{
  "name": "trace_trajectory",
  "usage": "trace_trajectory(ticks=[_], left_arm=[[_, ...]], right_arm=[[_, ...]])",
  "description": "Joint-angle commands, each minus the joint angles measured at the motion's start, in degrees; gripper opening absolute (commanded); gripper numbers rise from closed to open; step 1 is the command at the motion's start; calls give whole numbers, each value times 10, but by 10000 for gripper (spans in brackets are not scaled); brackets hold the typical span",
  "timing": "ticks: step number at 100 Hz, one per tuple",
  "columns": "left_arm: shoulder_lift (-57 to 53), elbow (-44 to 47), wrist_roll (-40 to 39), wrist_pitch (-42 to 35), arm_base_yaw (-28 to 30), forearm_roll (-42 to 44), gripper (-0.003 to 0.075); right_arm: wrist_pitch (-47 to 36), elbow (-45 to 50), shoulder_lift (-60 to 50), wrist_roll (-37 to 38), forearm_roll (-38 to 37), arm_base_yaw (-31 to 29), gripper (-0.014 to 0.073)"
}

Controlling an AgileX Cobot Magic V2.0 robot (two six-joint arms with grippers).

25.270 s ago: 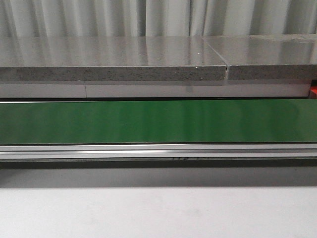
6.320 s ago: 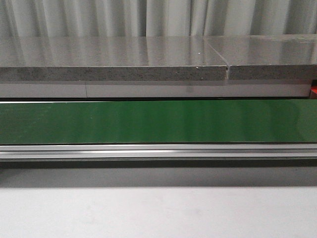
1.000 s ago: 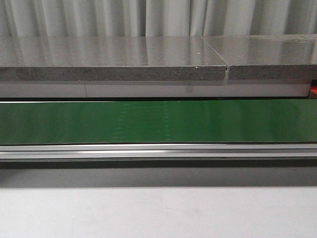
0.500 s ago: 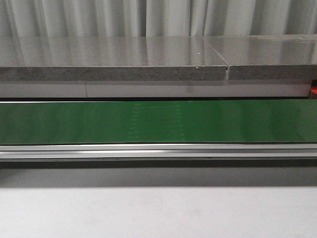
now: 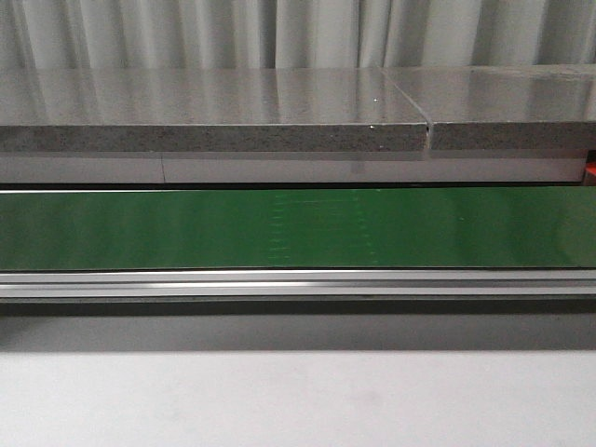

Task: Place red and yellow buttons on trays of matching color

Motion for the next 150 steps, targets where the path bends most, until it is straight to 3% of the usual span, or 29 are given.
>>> trace_trajectory(ticks=[1, 28, 68, 102, 125, 132, 144, 150], left_arm=[[-67, -18, 39, 9, 2, 16, 247], [-128, -4, 143, 77, -15, 68, 247], [-316, 189, 252, -10, -18, -30, 247], [-300, 204, 264, -13, -84, -24, 247], [-263, 204, 264, -5, -90, -26, 258], [-262, 204, 264, -12, -90, -26, 302], [-262, 198, 264, -16, -90, -26, 470], [-262, 190, 261, -18, -90, -26, 518]], right_arm=[[-40, -13, 3, -6, -1, 0, -66], [-40, -13, 3, -6, -1, 0, -66], [-39, -13, 3, -6, -1, 0, -66], [-39, -13, 3, -6, -1, 0, -66], [-39, -13, 3, -6, -1, 0, -66], [-39, -13, 3, -6, -1, 0, -66], [-39, -13, 3, -6, -1, 0, -66], [-39, -13, 3, -6, -1, 0, -66]])
